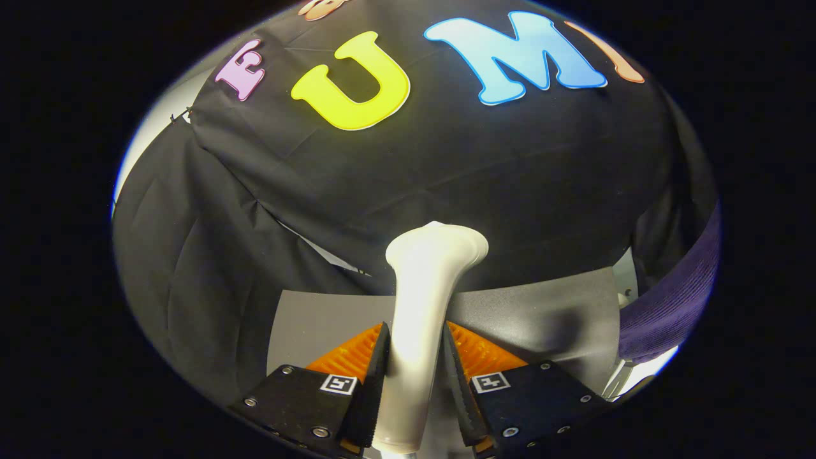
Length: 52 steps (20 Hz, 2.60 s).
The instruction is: Iron the clothes twice with a garment steamer, once on the left side and once on the right side.
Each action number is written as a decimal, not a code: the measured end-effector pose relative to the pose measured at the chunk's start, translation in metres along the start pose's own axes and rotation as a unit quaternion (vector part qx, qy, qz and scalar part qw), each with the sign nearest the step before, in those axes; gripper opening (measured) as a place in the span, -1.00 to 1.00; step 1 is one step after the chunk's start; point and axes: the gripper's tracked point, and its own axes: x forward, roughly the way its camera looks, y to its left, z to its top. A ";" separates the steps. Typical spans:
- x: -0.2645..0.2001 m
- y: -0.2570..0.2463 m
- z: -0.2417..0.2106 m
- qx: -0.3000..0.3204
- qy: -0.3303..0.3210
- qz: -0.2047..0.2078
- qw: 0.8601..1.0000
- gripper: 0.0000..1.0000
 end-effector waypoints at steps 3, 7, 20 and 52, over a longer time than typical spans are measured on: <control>0.004 0.001 0.003 0.007 0.002 0.016 1.000 -0.02; -0.012 0.014 -0.011 0.008 -0.007 0.042 0.999 -0.30; -0.165 0.026 -0.068 -0.093 -0.145 0.050 0.984 -0.31; -0.384 -0.051 -0.323 -0.100 -0.274 -0.003 0.956 -0.32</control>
